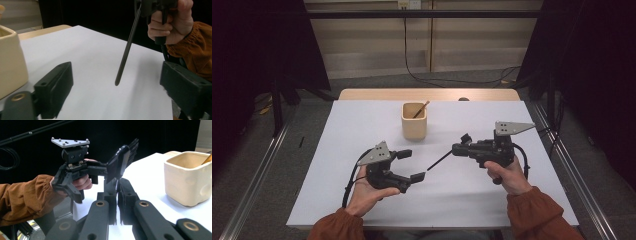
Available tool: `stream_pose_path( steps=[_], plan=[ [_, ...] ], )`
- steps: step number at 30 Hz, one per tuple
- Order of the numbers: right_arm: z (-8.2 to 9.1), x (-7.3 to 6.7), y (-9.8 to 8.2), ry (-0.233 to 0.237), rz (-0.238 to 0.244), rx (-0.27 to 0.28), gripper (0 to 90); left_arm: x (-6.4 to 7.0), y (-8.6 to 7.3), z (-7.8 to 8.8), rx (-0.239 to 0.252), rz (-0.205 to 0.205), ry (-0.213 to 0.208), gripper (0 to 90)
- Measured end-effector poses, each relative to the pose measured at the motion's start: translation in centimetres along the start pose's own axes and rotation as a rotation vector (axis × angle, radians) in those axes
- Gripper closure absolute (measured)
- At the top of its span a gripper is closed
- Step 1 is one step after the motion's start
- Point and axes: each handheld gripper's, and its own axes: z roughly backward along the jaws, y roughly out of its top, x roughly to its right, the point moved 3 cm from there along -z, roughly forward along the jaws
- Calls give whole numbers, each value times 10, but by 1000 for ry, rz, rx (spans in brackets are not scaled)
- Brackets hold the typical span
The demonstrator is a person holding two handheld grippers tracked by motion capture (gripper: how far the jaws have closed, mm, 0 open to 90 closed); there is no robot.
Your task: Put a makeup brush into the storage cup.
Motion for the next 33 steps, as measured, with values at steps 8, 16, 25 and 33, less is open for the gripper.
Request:
stream_pose_path(
  steps=[8,16,25,33],
  plan=[
    [5,2,1,7,-5,-6,857,-6,-1,10,-5,-26,1,17],
    [5,5,4,-19,3,-59,857,-7,0,9,-16,-27,26,14],
    [1,8,7,-31,15,-152,857,-10,0,6,-27,-35,64,17],
    [-7,6,22,-32,56,-246,857,-11,1,5,-24,-27,70,19]
  ],
)
